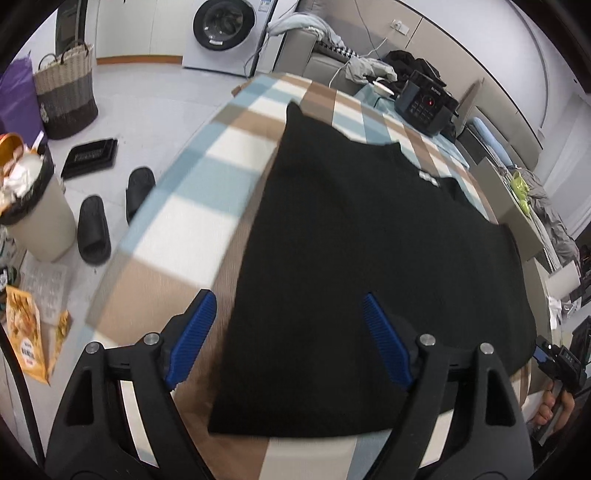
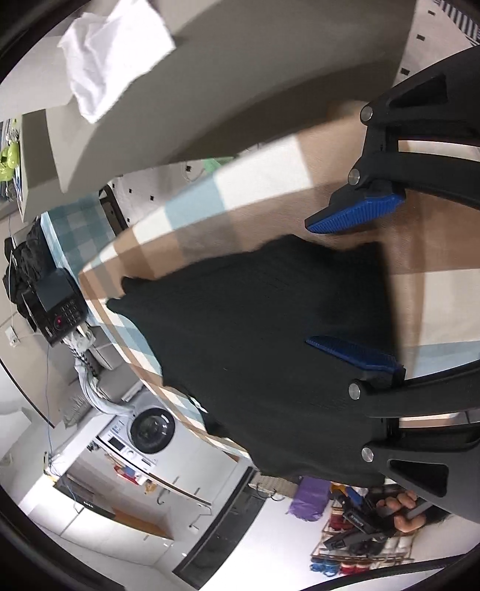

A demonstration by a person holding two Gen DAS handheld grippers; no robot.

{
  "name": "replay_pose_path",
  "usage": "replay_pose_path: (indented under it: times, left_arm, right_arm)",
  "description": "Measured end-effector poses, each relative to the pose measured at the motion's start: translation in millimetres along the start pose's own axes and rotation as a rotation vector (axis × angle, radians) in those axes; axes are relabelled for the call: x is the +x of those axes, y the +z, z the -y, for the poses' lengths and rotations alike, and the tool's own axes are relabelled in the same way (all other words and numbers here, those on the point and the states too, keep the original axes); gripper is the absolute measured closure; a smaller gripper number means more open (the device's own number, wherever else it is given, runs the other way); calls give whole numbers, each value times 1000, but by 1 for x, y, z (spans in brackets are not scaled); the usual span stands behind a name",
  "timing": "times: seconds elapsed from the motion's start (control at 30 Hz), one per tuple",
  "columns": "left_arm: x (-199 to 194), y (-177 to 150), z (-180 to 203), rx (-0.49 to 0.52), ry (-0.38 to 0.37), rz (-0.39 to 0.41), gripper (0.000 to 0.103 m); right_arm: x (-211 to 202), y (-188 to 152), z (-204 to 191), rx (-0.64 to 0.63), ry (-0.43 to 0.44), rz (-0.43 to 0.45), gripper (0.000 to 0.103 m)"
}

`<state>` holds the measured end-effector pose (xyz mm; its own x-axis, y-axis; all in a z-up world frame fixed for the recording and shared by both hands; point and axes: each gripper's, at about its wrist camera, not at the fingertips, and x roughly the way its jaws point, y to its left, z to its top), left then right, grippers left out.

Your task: Fold small clothes

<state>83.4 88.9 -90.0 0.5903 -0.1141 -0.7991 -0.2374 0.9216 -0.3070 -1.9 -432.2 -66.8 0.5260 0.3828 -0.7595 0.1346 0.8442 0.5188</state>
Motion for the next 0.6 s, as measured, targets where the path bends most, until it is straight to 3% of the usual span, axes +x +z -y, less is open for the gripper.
replay_pose_path:
  times: [0.23,0.4,0.6]
  left_arm:
    - [-6,-30,-3,-2,-7,-18,23]
    - [-9,-28,-7,-9,-5,-17,23]
    - [-14,-27,-10,-19,0,-16,23]
  right_arm:
    - [11,-6,-17,-60,-30,-13,44]
    - [12,-11,-26,-107,-44,-22,44]
    - [4,-7,-15,-44,-53,3,44]
